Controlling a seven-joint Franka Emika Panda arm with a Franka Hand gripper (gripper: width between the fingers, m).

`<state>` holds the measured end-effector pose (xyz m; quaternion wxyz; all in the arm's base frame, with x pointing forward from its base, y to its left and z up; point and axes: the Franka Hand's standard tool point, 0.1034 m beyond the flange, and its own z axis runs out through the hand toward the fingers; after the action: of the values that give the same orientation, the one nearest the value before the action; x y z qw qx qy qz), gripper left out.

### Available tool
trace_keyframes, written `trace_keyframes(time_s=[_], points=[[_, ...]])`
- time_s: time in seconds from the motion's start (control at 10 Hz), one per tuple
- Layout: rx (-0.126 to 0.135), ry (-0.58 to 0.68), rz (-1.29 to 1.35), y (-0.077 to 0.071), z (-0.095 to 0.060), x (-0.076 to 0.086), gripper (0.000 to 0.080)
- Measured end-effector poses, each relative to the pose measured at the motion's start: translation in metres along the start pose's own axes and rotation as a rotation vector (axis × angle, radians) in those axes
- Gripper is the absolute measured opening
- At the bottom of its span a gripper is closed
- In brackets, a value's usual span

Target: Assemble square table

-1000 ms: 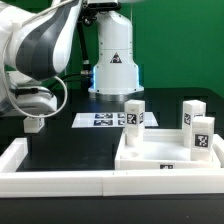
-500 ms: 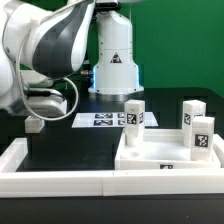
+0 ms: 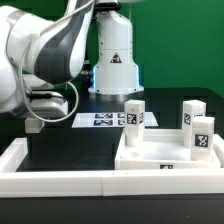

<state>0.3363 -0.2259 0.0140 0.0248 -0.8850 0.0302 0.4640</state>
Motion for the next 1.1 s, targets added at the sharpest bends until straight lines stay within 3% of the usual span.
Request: trace_keyframes(time_s=[0.6,0.7,0.8,0.9,1.1], points=[[-0.015,0.009,-0.014,-0.0063,-0.0030,0.0065,0.0618],[-0.015,0.010,-0.014,-0.0061,-0.0029,0.0066,0.0431],[-0.015,0.009,-0.014,-0.0061,-0.0026,0.0064,0.0431],[-0.015,0.009,-0.013,-0.0061,-0.0025,0.0063,0.0284],[-0.015,0.009,-0.013,-0.0060,-0.0025,0.0063,0.0285]])
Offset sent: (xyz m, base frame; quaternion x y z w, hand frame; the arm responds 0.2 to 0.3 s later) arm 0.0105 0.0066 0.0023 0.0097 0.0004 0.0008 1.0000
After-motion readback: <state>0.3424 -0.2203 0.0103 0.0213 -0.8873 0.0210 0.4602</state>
